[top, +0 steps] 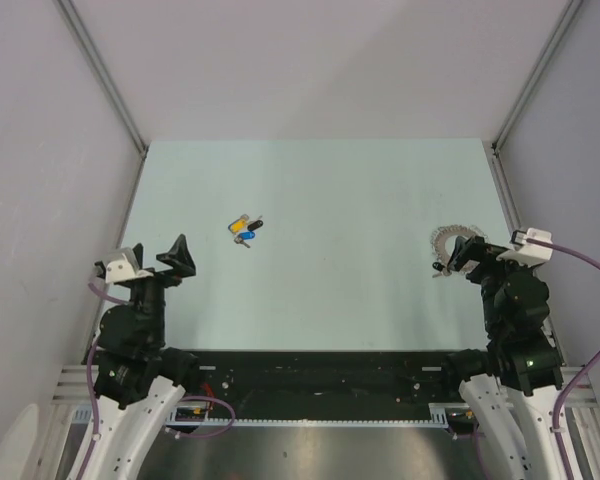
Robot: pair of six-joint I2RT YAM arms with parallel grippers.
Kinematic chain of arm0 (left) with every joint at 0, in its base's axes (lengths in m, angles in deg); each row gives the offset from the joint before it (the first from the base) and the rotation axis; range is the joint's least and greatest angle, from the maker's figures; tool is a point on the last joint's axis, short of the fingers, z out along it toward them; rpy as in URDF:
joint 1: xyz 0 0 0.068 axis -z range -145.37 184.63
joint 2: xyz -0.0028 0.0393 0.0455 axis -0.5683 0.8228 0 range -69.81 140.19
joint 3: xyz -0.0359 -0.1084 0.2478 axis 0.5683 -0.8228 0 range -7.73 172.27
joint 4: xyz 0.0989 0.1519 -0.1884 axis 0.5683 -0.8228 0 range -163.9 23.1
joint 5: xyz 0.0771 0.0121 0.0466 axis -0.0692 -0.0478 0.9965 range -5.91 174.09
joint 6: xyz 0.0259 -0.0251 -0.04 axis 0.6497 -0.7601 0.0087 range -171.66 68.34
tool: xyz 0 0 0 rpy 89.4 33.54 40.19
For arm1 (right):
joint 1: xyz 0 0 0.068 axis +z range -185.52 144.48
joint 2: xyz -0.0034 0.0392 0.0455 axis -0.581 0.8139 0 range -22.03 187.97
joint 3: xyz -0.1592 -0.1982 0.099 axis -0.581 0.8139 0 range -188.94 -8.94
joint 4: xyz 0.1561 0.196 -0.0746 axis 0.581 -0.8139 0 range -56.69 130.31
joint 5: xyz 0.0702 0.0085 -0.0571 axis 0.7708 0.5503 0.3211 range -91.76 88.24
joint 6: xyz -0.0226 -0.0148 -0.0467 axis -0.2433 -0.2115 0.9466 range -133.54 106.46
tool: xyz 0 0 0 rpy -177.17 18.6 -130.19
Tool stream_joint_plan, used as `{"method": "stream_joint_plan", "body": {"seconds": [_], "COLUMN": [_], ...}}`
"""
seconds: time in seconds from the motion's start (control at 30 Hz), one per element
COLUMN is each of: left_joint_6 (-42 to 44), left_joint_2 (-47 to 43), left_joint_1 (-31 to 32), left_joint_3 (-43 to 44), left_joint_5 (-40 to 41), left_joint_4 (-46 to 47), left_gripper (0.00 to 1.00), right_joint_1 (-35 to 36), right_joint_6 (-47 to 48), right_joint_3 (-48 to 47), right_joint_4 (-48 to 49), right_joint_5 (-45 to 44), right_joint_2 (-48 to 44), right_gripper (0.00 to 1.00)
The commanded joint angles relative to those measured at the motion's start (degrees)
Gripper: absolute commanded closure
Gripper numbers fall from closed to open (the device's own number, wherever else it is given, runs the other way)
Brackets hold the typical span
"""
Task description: Put the keys on the keyring
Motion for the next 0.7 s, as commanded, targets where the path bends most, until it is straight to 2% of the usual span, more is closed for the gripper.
{"method": "stream_joint_plan", "body": {"seconds": [0.0, 0.1, 0.37, 0.5, 0.67], "left_joint_6": [0.06, 0.24, 0.15, 0.24, 0.50], "left_joint_2": [-1.27, -1.44, -1.27, -1.00, 0.14], "left_joint_1": [-0.65, -0.56, -0.56, 0.05, 1.72], "left_joint_3": [1.11, 0.93, 0.67, 0.58, 0.23], "left_joint_5": [-0.33, -0.15, -1.38, -2.35, -2.26], "left_joint_4": [0.49, -0.04, -0.74, -0.66, -0.30], "left_gripper": [0.00, 0.00, 0.00, 0.00, 0.00], "right_joint_1": [-1.26, -1.97, -2.93, -5.48, -12.85], "right_joint_6": [-1.65, -2.01, -6.13, -8.95, -11.94], "right_joint_3": [0.04, 0.04, -0.05, -0.05, -0.40], "right_joint_4": [2.53, 2.88, 5.95, 9.29, 13.07], "right_joint_5": [0.44, 2.38, 6.68, 10.38, 17.40], "right_joint_2": [2.25, 4.18, 18.14, 26.50, 37.31], "right_gripper": [0.00, 0.00, 0.00, 0.00, 0.00]}}
